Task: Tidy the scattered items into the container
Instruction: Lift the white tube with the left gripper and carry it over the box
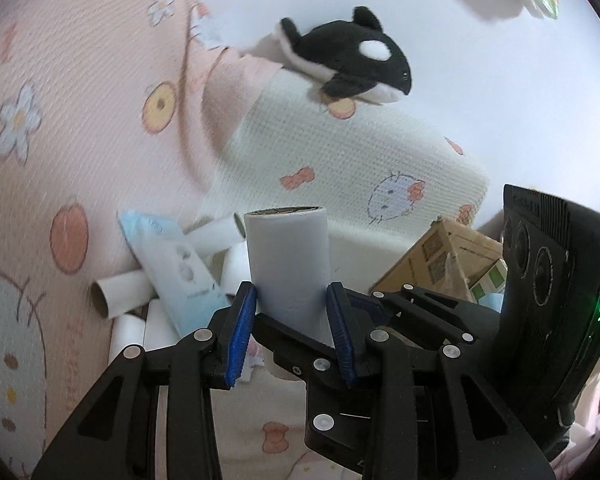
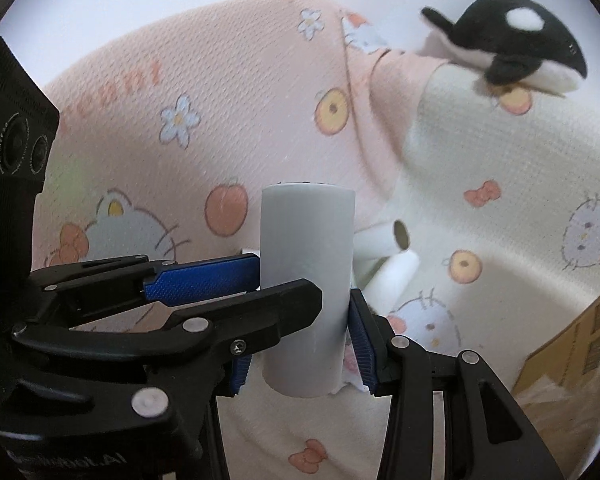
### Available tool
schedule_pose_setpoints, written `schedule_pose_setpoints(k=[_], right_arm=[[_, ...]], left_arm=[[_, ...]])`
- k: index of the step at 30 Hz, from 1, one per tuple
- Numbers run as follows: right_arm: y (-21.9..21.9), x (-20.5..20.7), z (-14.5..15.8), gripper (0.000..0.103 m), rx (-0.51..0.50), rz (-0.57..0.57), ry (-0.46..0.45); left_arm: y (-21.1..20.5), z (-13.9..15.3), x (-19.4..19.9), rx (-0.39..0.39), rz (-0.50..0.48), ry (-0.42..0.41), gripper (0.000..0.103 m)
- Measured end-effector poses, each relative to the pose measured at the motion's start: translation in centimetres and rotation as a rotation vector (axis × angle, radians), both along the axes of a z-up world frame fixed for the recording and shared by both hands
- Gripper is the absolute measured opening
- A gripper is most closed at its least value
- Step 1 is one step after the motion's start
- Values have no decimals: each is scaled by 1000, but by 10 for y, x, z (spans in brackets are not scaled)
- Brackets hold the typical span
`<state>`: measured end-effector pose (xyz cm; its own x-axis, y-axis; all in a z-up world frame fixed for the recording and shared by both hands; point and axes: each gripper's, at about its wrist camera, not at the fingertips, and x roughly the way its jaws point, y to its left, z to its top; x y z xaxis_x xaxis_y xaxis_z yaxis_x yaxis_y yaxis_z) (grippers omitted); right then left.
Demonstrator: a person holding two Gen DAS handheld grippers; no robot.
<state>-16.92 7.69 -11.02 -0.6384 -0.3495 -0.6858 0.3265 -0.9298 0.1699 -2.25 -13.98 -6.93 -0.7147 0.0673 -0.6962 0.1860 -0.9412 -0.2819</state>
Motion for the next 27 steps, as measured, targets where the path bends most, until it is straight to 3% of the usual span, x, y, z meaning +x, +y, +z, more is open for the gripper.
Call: schedule_pose_setpoints(k=[10, 21, 27], right_arm=[[22, 1, 23, 41, 9, -37, 16], [73, 20, 61, 41, 33, -141, 102], [102, 31, 68, 41, 39, -208, 65]], left_arm=[[26, 24, -21, -27, -45, -21, 40], [79, 58, -48, -45, -155, 37, 40], [112, 58, -57, -55, -225, 32, 40]])
